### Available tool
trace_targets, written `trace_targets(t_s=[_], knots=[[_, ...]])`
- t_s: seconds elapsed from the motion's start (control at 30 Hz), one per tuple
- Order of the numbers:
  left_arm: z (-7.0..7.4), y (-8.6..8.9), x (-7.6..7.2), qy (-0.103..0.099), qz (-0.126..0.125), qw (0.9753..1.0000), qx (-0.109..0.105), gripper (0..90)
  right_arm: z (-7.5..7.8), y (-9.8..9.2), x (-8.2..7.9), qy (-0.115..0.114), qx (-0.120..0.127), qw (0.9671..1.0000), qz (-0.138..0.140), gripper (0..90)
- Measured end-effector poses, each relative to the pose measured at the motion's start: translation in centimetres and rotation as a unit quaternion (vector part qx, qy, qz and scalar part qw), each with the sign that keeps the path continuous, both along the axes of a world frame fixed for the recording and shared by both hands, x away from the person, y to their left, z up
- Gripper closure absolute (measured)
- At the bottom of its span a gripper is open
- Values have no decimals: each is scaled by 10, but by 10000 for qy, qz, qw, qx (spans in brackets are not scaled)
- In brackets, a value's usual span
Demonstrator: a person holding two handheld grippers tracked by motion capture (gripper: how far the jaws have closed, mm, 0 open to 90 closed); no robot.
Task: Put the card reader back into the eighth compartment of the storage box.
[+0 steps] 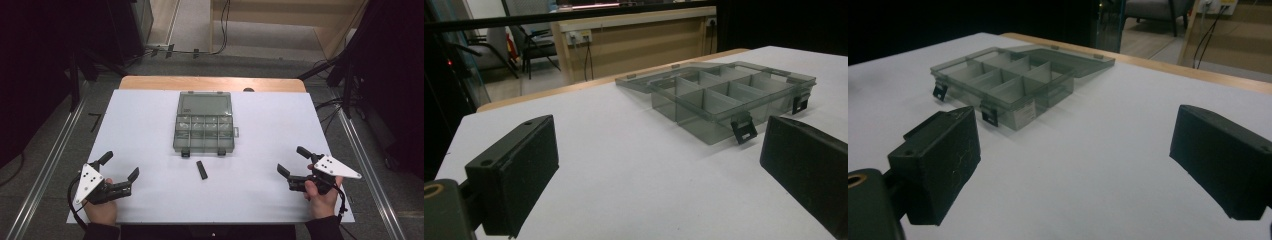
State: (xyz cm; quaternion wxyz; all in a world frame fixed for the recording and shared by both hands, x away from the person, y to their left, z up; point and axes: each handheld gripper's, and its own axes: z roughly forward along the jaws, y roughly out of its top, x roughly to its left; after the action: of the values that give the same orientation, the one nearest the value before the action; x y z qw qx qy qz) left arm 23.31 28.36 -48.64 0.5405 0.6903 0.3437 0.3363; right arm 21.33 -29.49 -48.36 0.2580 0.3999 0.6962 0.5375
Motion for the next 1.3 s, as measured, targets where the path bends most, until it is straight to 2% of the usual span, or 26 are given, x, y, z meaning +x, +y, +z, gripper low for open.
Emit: trace_targets(t_s=[0.07, 0.2, 0.4, 0.7, 1.3], knots=[[0, 0, 0, 0, -10, 10000, 3, 23, 3, 9, 2, 66, -45, 9998, 198, 17], [0, 0, 0, -3, -18, 10000, 2, 23, 6, 20, 5, 151, -49, 9991, 386, 0], [0, 0, 0, -3, -13, 10000, 12, 23, 12, 38, 10, 138, -232, 9977, 615, 0], [0, -1, 0, -4, -6, 10000, 28, 23, 21, 56, 20, 192, -366, 9962, 764, 0], [0, 0, 0, -6, -21, 10000, 22, 23, 29, 90, 35, 307, -436, 9934, 1014, 0]])
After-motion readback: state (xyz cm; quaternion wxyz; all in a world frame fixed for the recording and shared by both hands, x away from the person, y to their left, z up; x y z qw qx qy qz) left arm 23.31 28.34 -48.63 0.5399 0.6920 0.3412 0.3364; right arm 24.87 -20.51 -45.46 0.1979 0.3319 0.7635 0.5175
